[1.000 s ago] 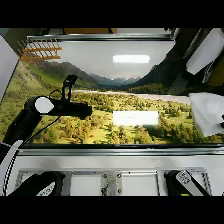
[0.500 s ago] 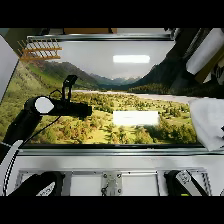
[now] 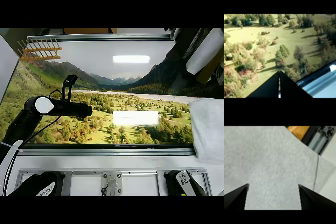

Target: Fold the clothes and pants, and hang the long-sleeved shirts on hangers.

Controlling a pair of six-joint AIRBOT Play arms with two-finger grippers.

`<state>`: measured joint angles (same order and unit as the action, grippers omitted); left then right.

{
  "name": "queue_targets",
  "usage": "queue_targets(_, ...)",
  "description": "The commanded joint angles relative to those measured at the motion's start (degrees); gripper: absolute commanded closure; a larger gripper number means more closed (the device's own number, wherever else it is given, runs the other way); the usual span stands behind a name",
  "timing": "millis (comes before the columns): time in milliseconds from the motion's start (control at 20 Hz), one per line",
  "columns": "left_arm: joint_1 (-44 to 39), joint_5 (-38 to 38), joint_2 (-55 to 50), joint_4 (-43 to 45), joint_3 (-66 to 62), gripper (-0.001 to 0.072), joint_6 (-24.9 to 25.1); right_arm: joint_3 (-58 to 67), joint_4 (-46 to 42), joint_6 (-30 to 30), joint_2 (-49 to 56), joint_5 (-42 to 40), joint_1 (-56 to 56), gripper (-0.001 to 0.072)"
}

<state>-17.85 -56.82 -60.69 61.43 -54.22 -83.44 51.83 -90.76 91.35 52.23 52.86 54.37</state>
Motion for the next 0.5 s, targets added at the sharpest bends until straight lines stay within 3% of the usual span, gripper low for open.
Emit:
queue_targets(0, 0.0, 0.1, 0.0, 0.0, 0.0, 0.0685, 0.0, 0.9, 8.3, 0.0, -7.8, -4.3, -5.9, 0.004)
queue_targets(200, 0.0, 1.2, 0.0, 0.0, 0.0, 0.0685, 0.0, 0.8, 18.1, -1.0, -12.7, 0.3, -23.8, 0.004)
queue_targets(450, 0.0, 3.0, 0.0, 0.0, 0.0, 0.0685, 0.0, 0.5, 17.9, -2.2, -12.8, 4.6, -47.2, 0.004)
